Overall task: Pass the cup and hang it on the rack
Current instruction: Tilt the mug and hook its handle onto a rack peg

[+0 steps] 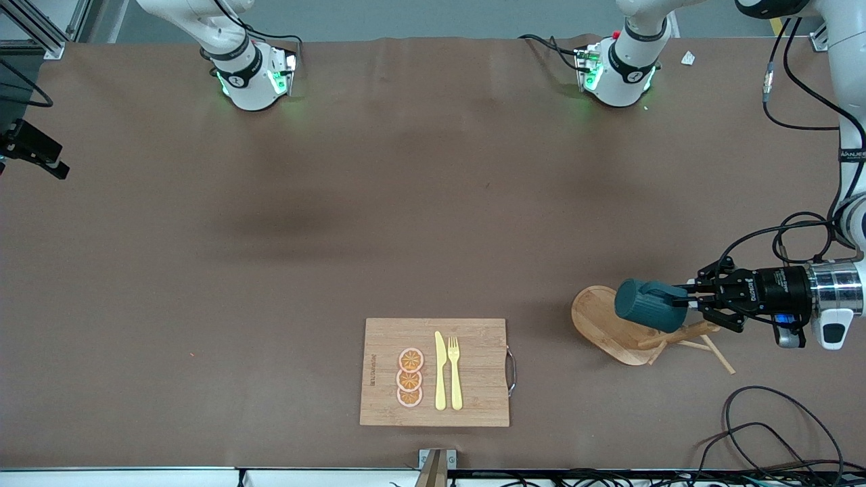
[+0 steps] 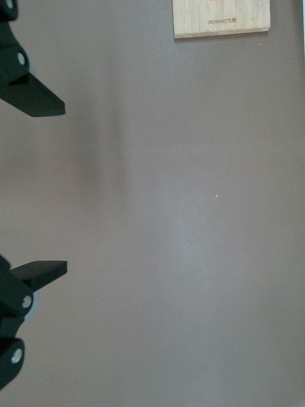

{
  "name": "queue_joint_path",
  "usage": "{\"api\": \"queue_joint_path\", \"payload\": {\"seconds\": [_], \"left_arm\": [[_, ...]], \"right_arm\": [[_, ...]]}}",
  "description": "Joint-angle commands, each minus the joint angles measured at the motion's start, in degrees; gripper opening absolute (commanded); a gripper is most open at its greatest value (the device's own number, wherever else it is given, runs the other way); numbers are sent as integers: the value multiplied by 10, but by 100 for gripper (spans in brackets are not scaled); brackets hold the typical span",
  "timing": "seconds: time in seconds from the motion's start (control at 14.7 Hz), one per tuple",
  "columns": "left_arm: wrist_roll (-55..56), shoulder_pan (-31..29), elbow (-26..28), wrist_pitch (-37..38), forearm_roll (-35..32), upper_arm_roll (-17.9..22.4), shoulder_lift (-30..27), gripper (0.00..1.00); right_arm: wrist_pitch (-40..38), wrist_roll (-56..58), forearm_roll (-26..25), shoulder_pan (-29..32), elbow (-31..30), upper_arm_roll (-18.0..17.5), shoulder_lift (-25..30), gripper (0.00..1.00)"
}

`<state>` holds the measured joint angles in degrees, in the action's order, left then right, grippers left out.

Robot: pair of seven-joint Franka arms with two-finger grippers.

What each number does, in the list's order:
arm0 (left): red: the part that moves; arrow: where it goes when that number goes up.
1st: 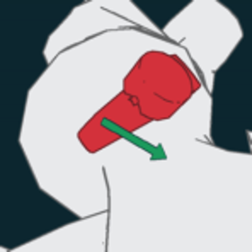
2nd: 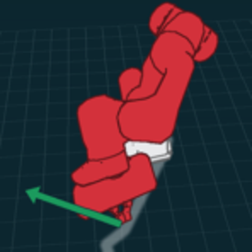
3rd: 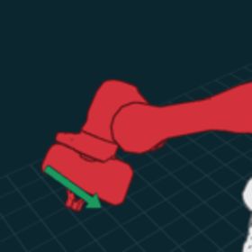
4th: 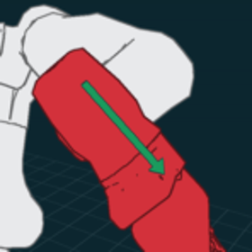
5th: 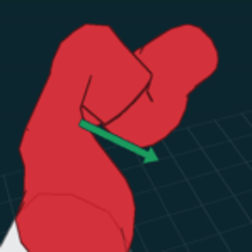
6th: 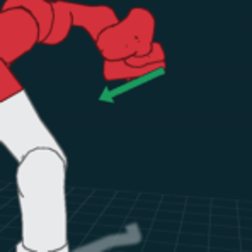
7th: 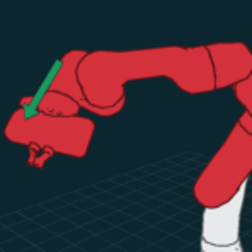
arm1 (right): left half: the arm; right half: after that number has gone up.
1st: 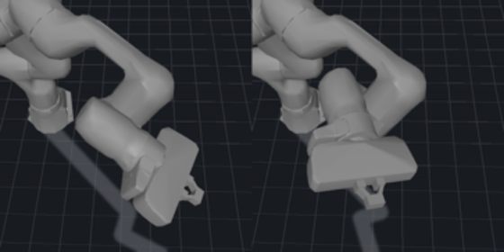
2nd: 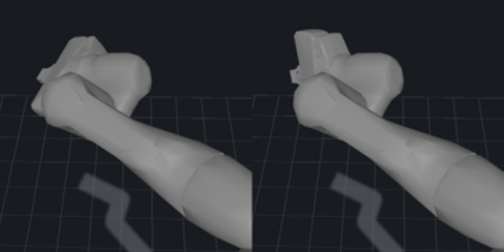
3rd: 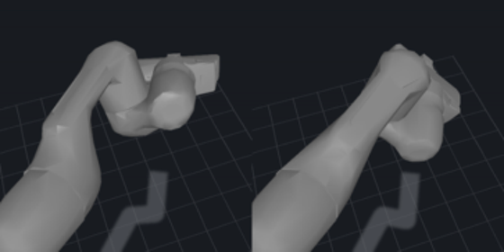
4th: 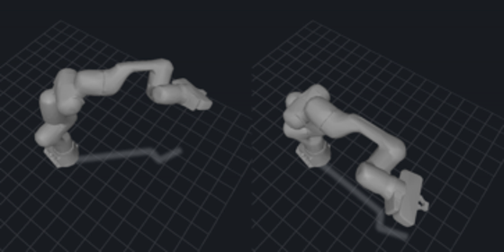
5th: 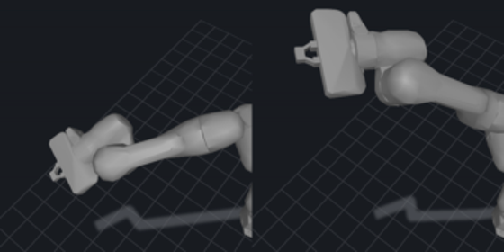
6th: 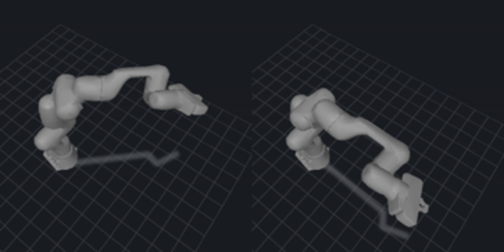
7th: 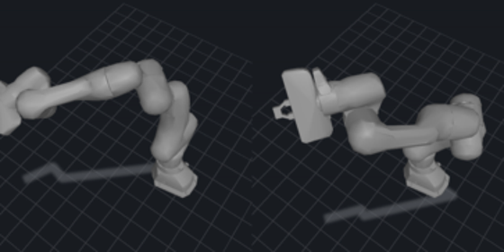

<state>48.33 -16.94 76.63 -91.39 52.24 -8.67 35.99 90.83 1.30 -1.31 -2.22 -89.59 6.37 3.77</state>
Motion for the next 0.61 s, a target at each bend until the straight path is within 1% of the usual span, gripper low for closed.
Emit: {"api": "queue_joint_path", "payload": {"seconds": [0.0,0.55], "left_arm": [[0,-3,-5,-7,13,-1,2,0],[-2,-13,-6,-14,14,-1,11,0]], "right_arm": [[-1,5,-1,11,7,-6,-3,100],[-1,5,-2,12,7,-6,-3,100]]}}
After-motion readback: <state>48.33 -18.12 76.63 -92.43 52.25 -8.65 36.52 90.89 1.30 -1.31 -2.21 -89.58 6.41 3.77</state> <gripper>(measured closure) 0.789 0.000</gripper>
